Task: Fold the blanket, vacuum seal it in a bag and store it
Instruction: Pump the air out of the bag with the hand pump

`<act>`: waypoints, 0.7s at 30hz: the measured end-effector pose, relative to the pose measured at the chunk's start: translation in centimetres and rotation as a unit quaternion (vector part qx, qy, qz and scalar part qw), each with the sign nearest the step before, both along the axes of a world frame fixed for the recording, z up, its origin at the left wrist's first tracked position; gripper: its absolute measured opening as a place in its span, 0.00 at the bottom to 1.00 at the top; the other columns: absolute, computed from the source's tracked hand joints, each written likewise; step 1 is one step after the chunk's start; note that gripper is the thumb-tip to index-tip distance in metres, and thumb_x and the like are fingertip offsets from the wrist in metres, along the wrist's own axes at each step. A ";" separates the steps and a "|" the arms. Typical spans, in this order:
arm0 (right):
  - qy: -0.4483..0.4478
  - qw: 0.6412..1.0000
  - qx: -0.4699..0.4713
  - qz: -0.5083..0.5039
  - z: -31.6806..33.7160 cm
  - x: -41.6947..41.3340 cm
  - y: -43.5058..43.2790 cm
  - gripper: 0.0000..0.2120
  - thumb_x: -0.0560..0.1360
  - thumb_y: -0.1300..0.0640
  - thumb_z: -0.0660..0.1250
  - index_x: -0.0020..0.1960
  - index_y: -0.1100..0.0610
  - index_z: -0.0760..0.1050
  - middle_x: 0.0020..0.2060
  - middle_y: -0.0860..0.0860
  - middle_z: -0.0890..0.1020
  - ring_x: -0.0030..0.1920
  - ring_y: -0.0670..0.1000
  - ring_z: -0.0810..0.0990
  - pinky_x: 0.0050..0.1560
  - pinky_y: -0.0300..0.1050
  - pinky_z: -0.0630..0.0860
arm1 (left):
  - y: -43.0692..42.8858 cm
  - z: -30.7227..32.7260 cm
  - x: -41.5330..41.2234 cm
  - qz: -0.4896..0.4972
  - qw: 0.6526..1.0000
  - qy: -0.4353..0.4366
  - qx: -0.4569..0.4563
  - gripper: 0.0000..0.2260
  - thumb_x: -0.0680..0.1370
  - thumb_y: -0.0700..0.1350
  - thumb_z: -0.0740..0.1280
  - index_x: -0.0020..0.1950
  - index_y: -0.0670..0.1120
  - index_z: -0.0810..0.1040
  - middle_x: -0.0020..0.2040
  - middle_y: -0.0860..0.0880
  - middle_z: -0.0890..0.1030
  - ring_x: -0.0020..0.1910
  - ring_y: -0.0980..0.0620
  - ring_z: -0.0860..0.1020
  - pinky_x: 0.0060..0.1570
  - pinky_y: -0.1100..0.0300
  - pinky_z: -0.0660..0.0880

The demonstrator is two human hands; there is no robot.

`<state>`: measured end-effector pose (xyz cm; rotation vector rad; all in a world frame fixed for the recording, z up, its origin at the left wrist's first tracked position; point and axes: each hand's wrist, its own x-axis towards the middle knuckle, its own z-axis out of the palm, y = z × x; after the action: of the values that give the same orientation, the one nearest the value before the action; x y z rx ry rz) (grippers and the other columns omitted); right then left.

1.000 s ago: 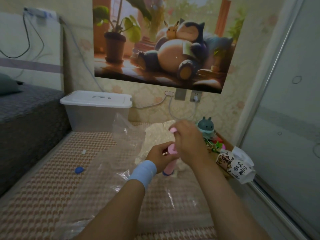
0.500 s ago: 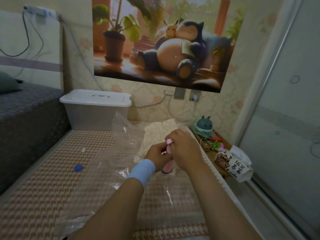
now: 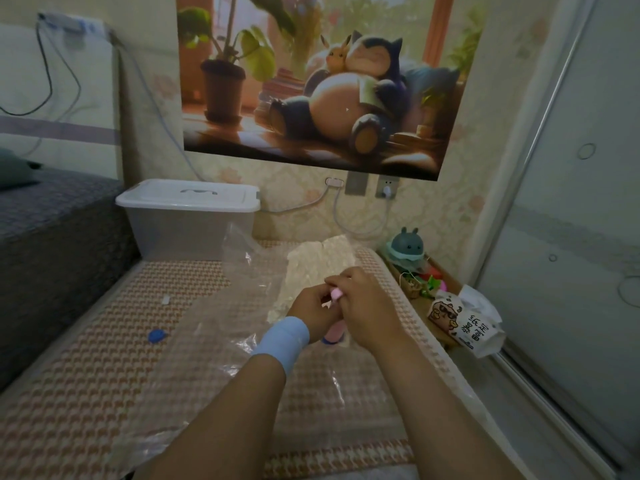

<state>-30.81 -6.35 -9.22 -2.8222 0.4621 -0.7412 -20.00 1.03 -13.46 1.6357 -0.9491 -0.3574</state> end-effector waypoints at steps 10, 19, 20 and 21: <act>-0.287 0.950 -0.110 0.053 9.0 -2.0 1.9 0.13 0.78 0.57 0.58 0.53 0.57 0.81 0.47 0.52 0.80 0.48 0.54 0.76 0.47 0.49 0.72 | -0.6 0.7 0.0 -0.012 1.000 0.006 -0.022 0.20 0.71 0.45 0.75 0.61 0.52 0.77 0.58 0.53 0.79 0.55 0.52 0.77 0.54 0.54 0.78; -0.042 0.997 0.055 0.019 0.0 0.3 -1.0 0.19 0.74 0.53 0.56 0.58 0.52 0.80 0.52 0.51 0.77 0.52 0.54 0.75 0.53 0.56 0.74 | -0.8 0.3 -0.9 -0.021 0.998 0.000 -0.065 0.17 0.72 0.40 0.71 0.60 0.49 0.76 0.54 0.51 0.80 0.52 0.52 0.78 0.45 0.72 0.75; -0.033 0.998 0.042 0.020 0.5 0.2 -0.9 0.19 0.74 0.52 0.56 0.58 0.52 0.80 0.51 0.51 0.77 0.51 0.54 0.75 0.52 0.55 0.74 | -0.8 0.2 -0.8 -0.018 0.997 0.006 -0.080 0.16 0.71 0.42 0.72 0.57 0.52 0.76 0.53 0.53 0.81 0.52 0.52 0.79 0.47 0.68 0.77; -0.037 0.999 0.025 0.025 1.3 -0.1 -0.7 0.18 0.73 0.52 0.57 0.56 0.53 0.81 0.50 0.52 0.78 0.50 0.54 0.76 0.51 0.54 0.74 | -0.8 0.2 -0.6 -0.017 0.996 0.018 -0.090 0.16 0.69 0.42 0.73 0.54 0.54 0.76 0.51 0.54 0.81 0.50 0.53 0.79 0.47 0.64 0.78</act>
<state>-30.89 -7.09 -7.93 -2.7379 0.3900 -0.8096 -20.57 0.27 -13.27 1.4464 -0.9548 -0.3155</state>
